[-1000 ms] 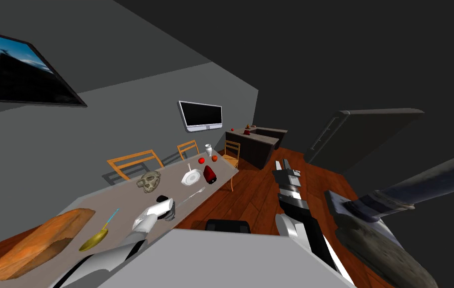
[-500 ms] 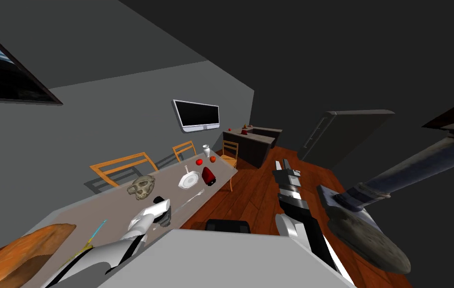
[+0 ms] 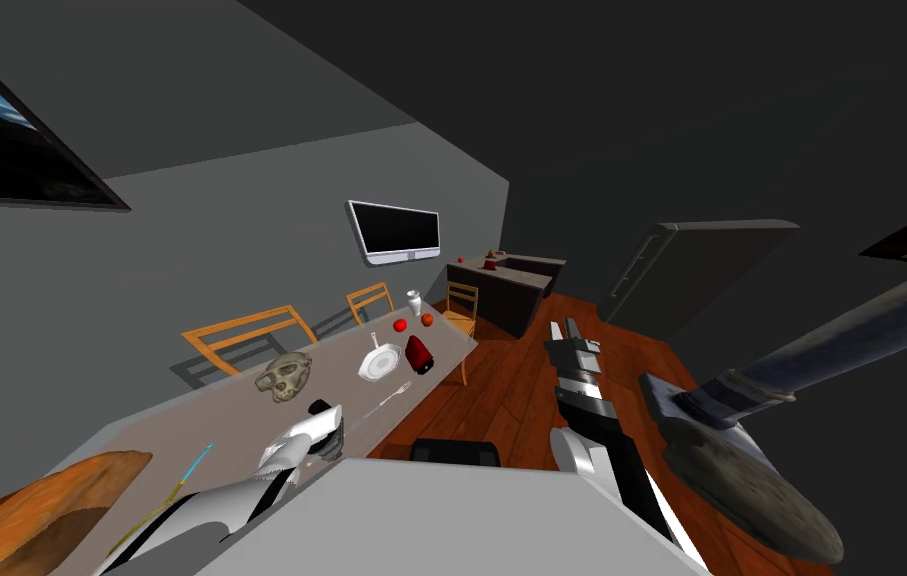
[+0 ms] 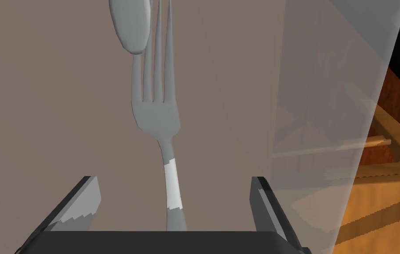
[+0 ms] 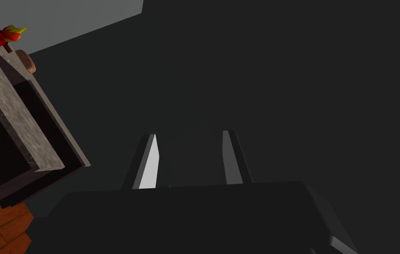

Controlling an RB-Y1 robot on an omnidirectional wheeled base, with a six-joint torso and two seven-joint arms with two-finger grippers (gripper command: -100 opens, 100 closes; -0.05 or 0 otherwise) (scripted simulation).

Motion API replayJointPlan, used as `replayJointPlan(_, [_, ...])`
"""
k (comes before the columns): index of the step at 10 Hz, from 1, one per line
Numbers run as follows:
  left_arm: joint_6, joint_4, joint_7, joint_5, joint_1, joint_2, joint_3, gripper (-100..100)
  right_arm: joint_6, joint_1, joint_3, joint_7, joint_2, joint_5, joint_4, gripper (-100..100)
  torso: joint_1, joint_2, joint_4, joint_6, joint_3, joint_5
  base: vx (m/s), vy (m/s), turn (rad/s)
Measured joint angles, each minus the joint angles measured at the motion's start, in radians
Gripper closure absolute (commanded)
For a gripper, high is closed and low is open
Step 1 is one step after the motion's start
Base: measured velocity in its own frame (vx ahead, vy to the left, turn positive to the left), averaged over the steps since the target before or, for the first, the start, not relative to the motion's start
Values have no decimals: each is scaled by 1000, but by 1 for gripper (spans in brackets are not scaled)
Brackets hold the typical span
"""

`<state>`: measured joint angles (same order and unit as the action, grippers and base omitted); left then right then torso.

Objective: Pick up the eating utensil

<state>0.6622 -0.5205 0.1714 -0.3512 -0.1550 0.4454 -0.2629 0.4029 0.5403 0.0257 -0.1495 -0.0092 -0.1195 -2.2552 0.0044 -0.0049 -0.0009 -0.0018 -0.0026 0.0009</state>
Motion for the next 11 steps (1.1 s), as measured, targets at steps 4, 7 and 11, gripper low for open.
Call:
replayJointPlan(4, [-6, 3, 0, 0, 0, -1, 0, 100, 0, 0, 0, 0, 0, 0, 0, 0, -2, 3, 1, 1, 2, 0, 1, 1, 0])
replayJointPlan(7, [-6, 3, 0, 0, 0, -1, 0, 100, 0, 0, 0, 0, 0, 0, 0, 0, -2, 3, 1, 1, 2, 0, 3, 3, 1])
replayJointPlan(11, [59, -64, 12, -3, 8, 19, -3, 100, 0, 0, 0, 0, 0, 0, 0, 0, -6, 7, 1, 1, 4, -1, -39, -38, -23])
